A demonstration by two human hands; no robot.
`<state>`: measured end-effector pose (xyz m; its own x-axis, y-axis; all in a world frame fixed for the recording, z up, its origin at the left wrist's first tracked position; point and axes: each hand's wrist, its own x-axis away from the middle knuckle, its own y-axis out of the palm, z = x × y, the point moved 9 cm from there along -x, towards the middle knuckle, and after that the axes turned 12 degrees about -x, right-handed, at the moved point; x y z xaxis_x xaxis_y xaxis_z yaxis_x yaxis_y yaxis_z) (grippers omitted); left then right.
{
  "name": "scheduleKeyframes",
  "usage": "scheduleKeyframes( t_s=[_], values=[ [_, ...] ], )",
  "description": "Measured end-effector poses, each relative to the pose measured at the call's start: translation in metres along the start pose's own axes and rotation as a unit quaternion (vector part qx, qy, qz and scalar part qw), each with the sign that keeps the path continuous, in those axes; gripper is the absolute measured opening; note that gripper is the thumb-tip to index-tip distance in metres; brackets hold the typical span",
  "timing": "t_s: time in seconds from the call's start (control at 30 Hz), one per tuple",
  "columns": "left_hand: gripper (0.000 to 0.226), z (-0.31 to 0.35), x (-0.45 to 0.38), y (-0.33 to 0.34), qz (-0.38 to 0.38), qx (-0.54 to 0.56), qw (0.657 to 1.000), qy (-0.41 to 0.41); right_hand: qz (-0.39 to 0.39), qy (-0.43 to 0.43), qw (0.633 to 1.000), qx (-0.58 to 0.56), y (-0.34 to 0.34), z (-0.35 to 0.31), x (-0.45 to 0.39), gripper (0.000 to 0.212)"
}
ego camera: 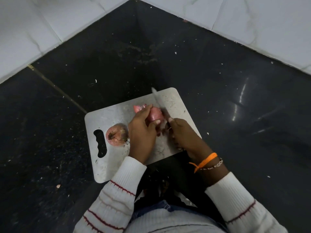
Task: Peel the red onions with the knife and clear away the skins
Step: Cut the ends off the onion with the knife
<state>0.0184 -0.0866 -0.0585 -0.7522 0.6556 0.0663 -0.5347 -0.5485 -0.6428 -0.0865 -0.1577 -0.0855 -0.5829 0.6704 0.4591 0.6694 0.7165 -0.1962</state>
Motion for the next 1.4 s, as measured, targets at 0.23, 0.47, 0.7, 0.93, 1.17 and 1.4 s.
scheduleKeyframes(
  t_s=[0.23,0.47,0.7,0.93,1.17,1.4],
  values=[
    [0.057,-0.009,0.000,-0.003,-0.006,0.034,0.998,-0.045,-0.048,0.067,0.971,-0.226,-0.011,0.016,0.015,0.034],
    [0.052,0.012,-0.002,0.002,-0.002,-0.034,0.999,0.035,-0.018,-0.005,0.992,-0.121,0.000,0.000,0.015,0.034],
    [0.034,0.008,-0.001,0.006,-0.108,0.019,0.994,0.007,-0.002,-0.026,0.995,-0.097,-0.008,0.005,0.016,0.036],
    [0.050,0.012,-0.004,-0.003,-0.075,0.017,0.997,0.012,0.011,-0.064,0.997,-0.047,-0.011,0.001,0.018,0.036],
    [0.059,0.004,0.001,0.009,-0.179,-0.102,0.979,0.001,0.007,-0.045,0.998,-0.042,-0.007,0.007,0.019,0.036],
    [0.062,0.000,0.002,0.011,-0.166,-0.117,0.979,-0.006,0.020,-0.031,0.999,-0.014,-0.013,0.009,0.022,0.035]
  ],
)
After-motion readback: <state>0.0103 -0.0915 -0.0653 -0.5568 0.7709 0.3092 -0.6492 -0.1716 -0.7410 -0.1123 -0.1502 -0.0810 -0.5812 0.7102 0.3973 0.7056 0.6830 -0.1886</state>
